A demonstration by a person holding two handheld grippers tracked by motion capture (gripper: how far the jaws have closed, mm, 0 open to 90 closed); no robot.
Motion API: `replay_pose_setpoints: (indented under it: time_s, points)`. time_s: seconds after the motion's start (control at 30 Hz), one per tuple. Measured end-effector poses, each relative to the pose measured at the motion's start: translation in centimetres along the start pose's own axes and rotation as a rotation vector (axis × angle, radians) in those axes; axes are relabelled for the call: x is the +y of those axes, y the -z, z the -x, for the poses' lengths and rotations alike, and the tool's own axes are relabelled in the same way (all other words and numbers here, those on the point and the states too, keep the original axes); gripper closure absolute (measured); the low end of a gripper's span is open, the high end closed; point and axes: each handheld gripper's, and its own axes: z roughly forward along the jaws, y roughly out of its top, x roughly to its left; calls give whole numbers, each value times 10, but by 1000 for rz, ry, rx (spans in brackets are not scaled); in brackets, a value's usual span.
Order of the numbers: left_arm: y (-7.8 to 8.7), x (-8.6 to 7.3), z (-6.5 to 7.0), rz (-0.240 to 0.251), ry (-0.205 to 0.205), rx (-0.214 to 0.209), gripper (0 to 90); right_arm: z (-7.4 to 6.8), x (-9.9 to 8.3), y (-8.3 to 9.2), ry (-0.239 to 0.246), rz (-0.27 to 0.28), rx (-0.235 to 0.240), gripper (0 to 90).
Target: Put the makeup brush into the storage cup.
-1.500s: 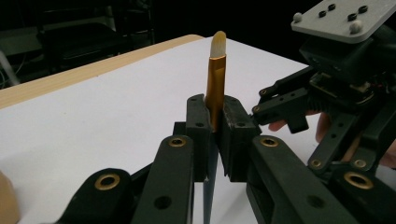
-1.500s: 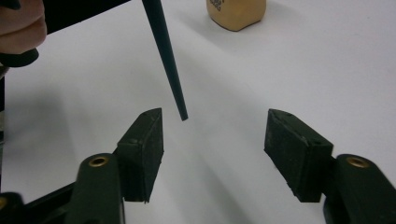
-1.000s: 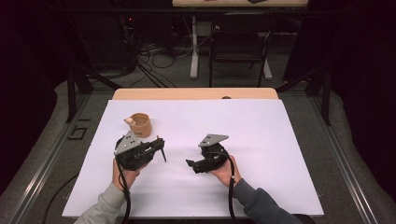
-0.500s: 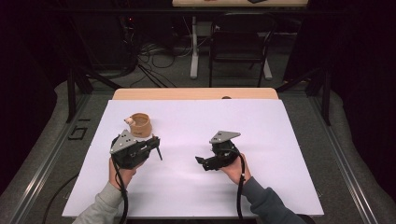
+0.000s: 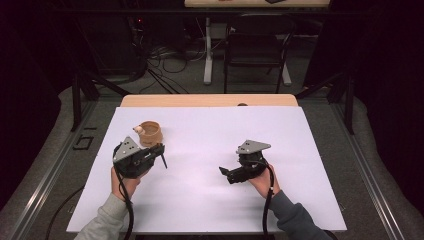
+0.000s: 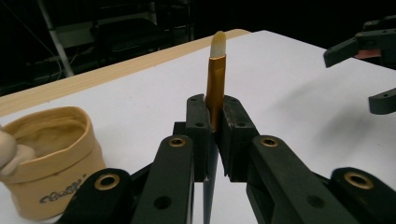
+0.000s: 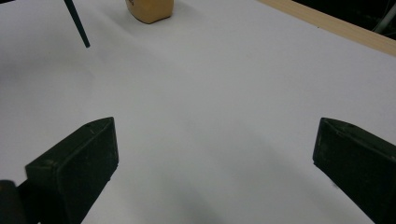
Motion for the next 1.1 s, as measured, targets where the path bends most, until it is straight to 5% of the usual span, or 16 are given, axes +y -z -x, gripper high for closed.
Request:
replay_pose_setpoints:
  time_s: [0.33,1.1]
  points:
    - [3,0,-6,-9,-8,33,837,9,-8,15,-41,74,22,0]
    - [10,0,-27,-22,-24,130,837,16,-27,35,13,119,-8,0]
